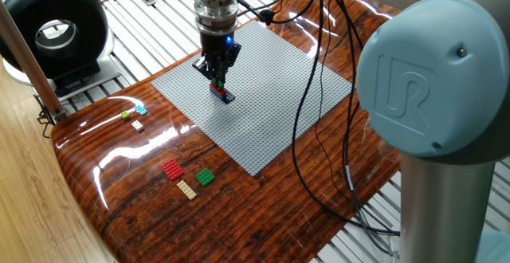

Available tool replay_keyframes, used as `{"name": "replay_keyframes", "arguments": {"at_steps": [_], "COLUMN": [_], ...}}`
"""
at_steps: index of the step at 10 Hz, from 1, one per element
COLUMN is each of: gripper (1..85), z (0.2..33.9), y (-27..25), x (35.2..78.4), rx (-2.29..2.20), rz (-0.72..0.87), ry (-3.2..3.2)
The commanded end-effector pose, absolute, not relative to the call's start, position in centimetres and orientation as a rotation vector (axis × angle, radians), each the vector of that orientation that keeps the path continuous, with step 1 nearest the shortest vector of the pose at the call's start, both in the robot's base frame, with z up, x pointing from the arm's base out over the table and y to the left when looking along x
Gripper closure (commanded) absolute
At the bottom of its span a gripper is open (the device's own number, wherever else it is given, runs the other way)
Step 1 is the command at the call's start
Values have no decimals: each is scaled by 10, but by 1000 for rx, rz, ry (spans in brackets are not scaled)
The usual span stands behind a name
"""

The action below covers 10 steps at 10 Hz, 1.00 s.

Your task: Build with small Lego blocks

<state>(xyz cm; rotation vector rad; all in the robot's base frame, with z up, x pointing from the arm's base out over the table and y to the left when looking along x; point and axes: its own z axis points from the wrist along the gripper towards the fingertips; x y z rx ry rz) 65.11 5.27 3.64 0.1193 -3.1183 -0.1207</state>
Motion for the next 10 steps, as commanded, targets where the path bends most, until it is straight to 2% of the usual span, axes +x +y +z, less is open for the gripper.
{"name": "replay_keyframes", "arguments": {"at_steps": [1,10], "gripper": [843,843], "z": [36,30], "y": [55,55], "x": [655,661], "rx": [117,129], "rz": [-141,-144], "ry": [-3125,-3137]}}
